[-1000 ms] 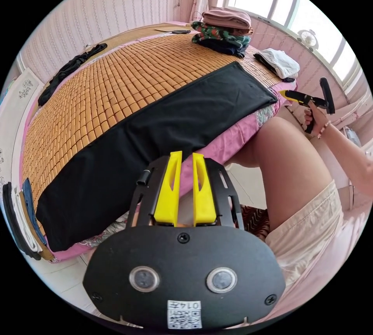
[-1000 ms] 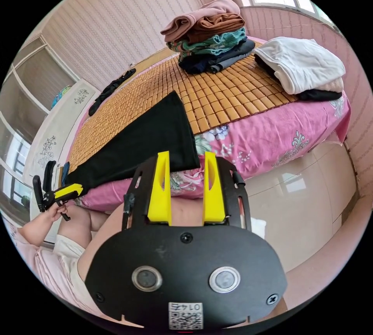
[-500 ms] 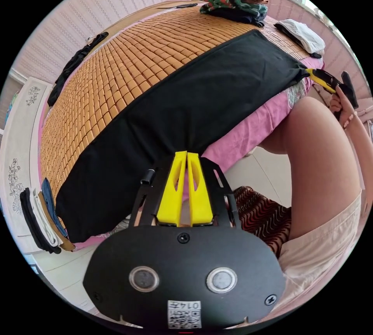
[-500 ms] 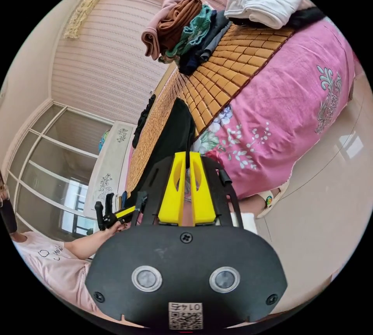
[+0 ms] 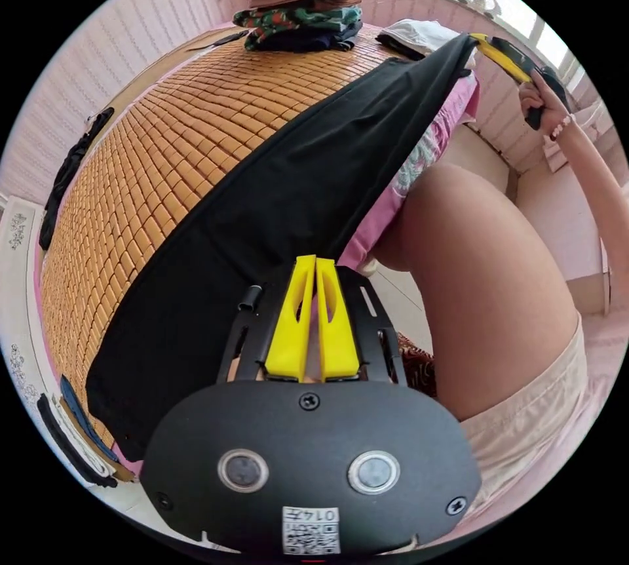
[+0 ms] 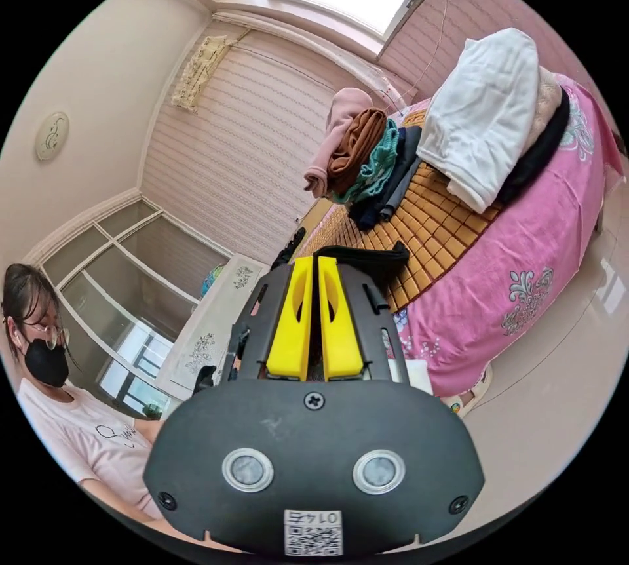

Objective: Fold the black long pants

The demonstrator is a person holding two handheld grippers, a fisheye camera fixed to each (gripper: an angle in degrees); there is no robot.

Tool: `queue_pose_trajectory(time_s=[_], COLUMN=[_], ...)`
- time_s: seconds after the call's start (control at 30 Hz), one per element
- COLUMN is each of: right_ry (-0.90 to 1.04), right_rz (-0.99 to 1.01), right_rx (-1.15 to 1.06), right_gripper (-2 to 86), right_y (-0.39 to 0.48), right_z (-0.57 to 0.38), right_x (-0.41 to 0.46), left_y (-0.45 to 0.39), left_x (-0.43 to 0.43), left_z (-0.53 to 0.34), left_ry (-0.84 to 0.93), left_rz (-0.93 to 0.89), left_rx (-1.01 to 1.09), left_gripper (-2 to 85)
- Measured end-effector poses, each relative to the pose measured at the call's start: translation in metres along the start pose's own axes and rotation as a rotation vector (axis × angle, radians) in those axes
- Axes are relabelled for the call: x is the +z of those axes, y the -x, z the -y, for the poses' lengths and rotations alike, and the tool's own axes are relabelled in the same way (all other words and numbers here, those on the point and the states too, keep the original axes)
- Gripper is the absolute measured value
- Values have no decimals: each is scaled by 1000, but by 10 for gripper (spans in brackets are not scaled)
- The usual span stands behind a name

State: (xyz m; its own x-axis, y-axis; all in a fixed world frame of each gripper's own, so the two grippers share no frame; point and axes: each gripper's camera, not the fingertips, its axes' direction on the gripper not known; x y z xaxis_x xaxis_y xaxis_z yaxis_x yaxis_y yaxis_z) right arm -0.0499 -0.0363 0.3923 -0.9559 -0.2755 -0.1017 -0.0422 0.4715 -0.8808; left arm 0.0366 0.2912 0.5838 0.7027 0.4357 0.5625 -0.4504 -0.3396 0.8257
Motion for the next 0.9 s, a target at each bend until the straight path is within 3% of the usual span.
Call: queue_pose_trajectory(time_s=[0.2, 0.3, 0.43, 0.5, 0.57, 0.63, 0.9], right_ry=[-94, 112, 607, 852, 1134, 1226, 1200], right_rz=[139, 290, 490, 422, 230, 119, 93], right_rx=[-126, -264, -437, -480, -475, -481, -539], right_gripper=[3, 5, 7, 7, 7, 7, 8], right_y=[61, 127, 220, 235, 224, 215, 222], right_z=[15, 1, -98, -167, -254, -296, -350], right_x=[-5, 59, 197, 260, 327, 351, 364], left_y=[56, 104, 166, 202, 226, 246, 271], left_x=[-63, -102, -139, -154, -157, -154, -105], left_z=[-24, -72, -141, -186, -216, -237, -204], left_ry=[-240, -349, -396, -410, -403, -384, -313], left_rz=[-300, -376, -315, -235, -187, -178, -235], left_rx=[-184, -269, -418, -527, -610, -683, -680], left_gripper=[-8, -8, -9, -7, -4, 6, 62])
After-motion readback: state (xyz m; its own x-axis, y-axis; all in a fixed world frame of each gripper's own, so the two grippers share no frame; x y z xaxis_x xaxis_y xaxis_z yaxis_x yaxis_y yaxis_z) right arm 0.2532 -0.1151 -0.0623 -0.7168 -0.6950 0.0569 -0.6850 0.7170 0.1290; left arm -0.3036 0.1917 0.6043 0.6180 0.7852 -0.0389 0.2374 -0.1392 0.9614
